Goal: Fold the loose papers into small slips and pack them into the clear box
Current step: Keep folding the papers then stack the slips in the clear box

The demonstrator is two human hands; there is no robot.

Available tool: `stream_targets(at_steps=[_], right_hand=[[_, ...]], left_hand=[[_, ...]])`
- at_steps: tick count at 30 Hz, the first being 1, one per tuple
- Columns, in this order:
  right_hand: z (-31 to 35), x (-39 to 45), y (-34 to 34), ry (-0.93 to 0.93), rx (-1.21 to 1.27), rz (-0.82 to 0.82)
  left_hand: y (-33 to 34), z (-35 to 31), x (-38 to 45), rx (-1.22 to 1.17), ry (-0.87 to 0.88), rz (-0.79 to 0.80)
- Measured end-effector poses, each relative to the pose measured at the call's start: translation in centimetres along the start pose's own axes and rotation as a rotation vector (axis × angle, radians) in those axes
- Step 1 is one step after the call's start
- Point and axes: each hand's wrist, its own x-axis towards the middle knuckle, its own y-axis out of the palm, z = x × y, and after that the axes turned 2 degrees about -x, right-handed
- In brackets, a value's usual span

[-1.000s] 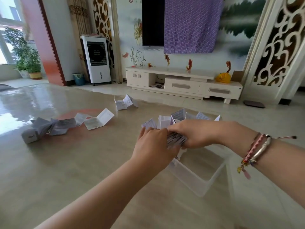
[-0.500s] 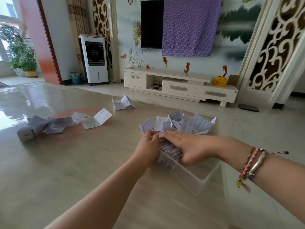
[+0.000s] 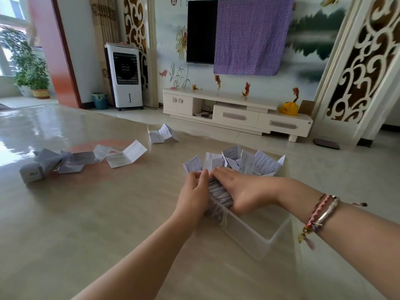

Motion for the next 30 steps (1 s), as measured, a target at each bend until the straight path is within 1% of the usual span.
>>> stream_targets(at_steps=[3, 7, 14, 17, 20, 24, 27, 30], right_hand=[[0.4, -0.1, 0.0, -0.003, -0.121, -0.004], [0.4, -1.0, -0.2, -0.012, -0.190, -0.083], [-0.2, -1.7, -0.9, -0.014, -0.307, -0.059], [-0.5, -1.9, -1.1, -0.039, -0.248, -0.028], [-0.4, -2.5, -0.7, -0.020, -0.103, -0.047], [-0.7, -2.8, 0.2, -0.022, -0.062, -0.090], [-1.0, -3.2, 0.1, -0.035, -0.148, -0.115], [-1.1, -3.9, -0.2, -0.015, -0.195, -0.081]], left_hand=[[0.0, 0.0, -0.1, -0.005, -0.002, -0.010], [-0.4, 0.1, -0.1, 0.032, 0.033, -0.025], [-1.0, 0.1, -0.7, 0.134, 0.244, -0.020], [-1.1, -0.3, -1.0, 0.172, 0.320, -0.002], [-1.2, -0.6, -1.4, 0.235, 0.366, 0.006], [-1.1, -0.5, -1.8, 0.315, 0.414, 0.055], [-1.0, -0.4, -1.9, 0.323, 0.428, 0.051], [-0.8, -0.4, -2.0, 0.324, 0.438, 0.047]])
